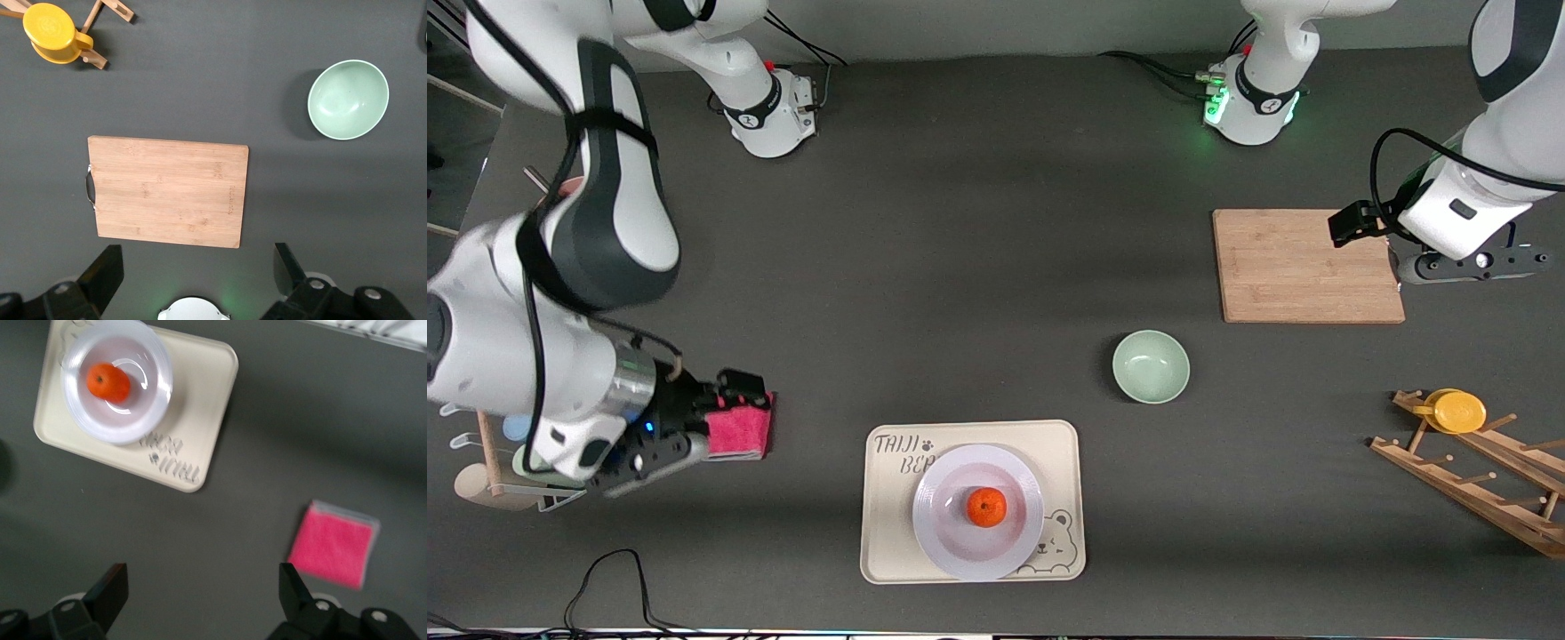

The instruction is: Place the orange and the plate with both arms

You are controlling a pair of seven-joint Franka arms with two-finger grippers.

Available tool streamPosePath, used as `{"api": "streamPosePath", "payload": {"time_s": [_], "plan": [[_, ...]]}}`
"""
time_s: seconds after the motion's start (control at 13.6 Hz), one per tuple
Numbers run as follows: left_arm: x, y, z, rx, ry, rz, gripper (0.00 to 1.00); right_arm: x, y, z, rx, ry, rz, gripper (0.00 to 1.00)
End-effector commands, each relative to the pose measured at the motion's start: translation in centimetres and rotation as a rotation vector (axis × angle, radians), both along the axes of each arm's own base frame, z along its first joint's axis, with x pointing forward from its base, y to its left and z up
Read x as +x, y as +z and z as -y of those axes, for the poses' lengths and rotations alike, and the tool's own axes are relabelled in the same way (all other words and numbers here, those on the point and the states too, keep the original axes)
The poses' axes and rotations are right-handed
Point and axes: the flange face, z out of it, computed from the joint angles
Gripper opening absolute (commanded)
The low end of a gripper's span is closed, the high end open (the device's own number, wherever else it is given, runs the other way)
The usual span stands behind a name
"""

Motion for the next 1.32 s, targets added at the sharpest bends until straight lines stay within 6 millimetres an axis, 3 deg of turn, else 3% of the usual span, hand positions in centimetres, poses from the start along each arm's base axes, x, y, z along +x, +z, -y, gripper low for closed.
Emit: {"api": "streamPosePath", "payload": {"time_s": [0.0, 0.44, 0.66, 0.81, 0.96, 1.25], "plan": [[-0.4, 1.3, -0.5, 0.012, 0.029, 0.001, 1.0, -5.7, 1.9, 2.6, -0.096, -0.11, -0.087, 1.0], [-0.5, 2.2, -0.9, 0.0, 0.029, 0.003, 1.0, -10.8, 10.3, 5.3, -0.191, -0.19, -0.079, 1.0], [-0.3, 2.0, 0.4, 0.009, 0.015, 0.011, 1.0, -11.8, 11.2, 5.8, -0.259, -0.181, -0.061, 1.0], [-0.2, 2.0, 0.4, 0.009, 0.015, 0.011, 1.0, -12.9, 11.2, 8.4, -0.248, -0.208, -0.077, 1.0], [-0.2, 2.0, 0.5, 0.009, 0.012, 0.012, 1.0, -14.4, 11.2, 8.8, -0.244, -0.209, -0.085, 1.0], [-0.2, 2.0, 0.2, 0.008, 0.019, 0.01, 1.0, -14.4, 11.2, 10.3, -0.244, -0.229, -0.088, 1.0]]}}
